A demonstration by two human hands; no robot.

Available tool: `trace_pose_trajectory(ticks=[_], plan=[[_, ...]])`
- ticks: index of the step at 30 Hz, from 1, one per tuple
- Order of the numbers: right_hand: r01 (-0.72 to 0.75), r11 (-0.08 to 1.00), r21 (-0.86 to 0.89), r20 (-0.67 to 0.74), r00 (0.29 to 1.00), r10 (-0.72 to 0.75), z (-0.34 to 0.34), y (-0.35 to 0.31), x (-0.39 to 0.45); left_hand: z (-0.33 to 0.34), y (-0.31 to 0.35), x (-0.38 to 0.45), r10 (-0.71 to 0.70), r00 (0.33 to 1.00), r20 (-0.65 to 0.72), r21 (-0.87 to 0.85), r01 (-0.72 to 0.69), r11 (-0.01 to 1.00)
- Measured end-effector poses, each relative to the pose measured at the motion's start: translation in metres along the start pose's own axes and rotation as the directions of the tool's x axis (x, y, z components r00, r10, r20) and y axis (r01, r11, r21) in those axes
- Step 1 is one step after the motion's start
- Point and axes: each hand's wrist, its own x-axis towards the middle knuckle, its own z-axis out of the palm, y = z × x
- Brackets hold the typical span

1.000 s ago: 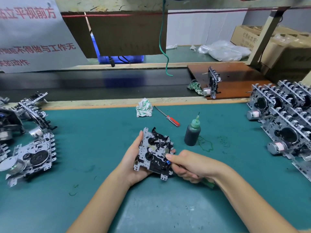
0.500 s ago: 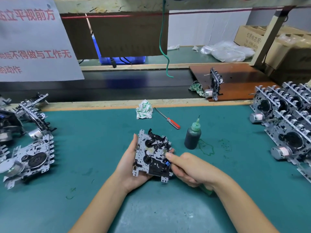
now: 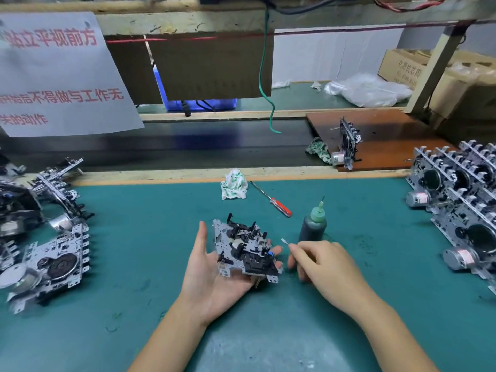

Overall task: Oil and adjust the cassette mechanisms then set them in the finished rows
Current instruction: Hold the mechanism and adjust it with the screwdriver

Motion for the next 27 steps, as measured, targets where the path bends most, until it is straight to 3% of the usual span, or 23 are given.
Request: trace_pose_trajectory(ticks=[1,2,4,5,6,9,11,14,17,21,24,27], plan=[[0.018,0.992,-0.129,-0.157,0.987,-0.038,0.001,-0.001,-0.002,-0.001,0.001,0.0,0.01,1.0,-0.005,0.01,-0.01,1.0],[0.024,0.991,-0.132,-0.34,0.938,-0.068,0.003,-0.003,-0.002,-0.001,0.001,0.001,0.019,1.0,-0.009,0.023,-0.018,1.0],[0.127,0.989,0.081,-0.622,0.782,-0.049,0.003,-0.005,-0.002,-0.003,0.002,0.003,0.029,0.999,-0.025,0.048,-0.028,0.998],[0.154,0.972,0.175,-0.66,0.752,-0.001,0.004,-0.003,0.0,-0.004,0.001,0.005,0.03,0.999,-0.034,0.058,-0.028,0.998],[0.132,0.961,0.243,-0.636,0.77,0.055,0.004,-0.003,0.003,-0.005,0.001,0.006,0.026,0.999,-0.036,0.068,-0.023,0.997],[-0.044,0.919,0.393,-0.38,0.902,0.205,0.009,0.01,0.014,-0.005,0.001,0.008,-0.038,0.999,-0.005,0.104,0.038,0.994],[-0.105,0.893,0.437,-0.268,0.933,0.241,0.012,0.015,0.018,-0.004,0.001,0.007,-0.081,0.997,0.015,0.154,0.078,0.985],[-0.047,0.876,0.481,-0.261,0.945,0.195,0.012,0.015,0.018,-0.005,0.0,0.006,-0.067,0.997,0.032,0.147,0.061,0.987],[0.065,0.786,0.615,-0.297,0.942,0.154,0.011,0.007,0.017,-0.006,0.003,0.007,0.005,0.999,0.037,0.149,-0.01,0.989],[0.167,0.526,0.834,-0.297,0.939,0.175,0.003,0.002,0.014,-0.005,0.002,0.006,-0.044,0.996,0.073,0.148,0.033,0.988],[0.162,0.215,0.963,-0.209,0.953,0.221,-0.003,0.001,0.013,-0.002,0.0,0.004,-0.14,0.983,0.117,0.189,0.116,0.975],[0.186,-0.053,0.981,-0.163,0.941,0.297,-0.01,0.0,0.015,-0.001,0.0,0.004,-0.158,0.981,0.114,0.198,0.133,0.971]])
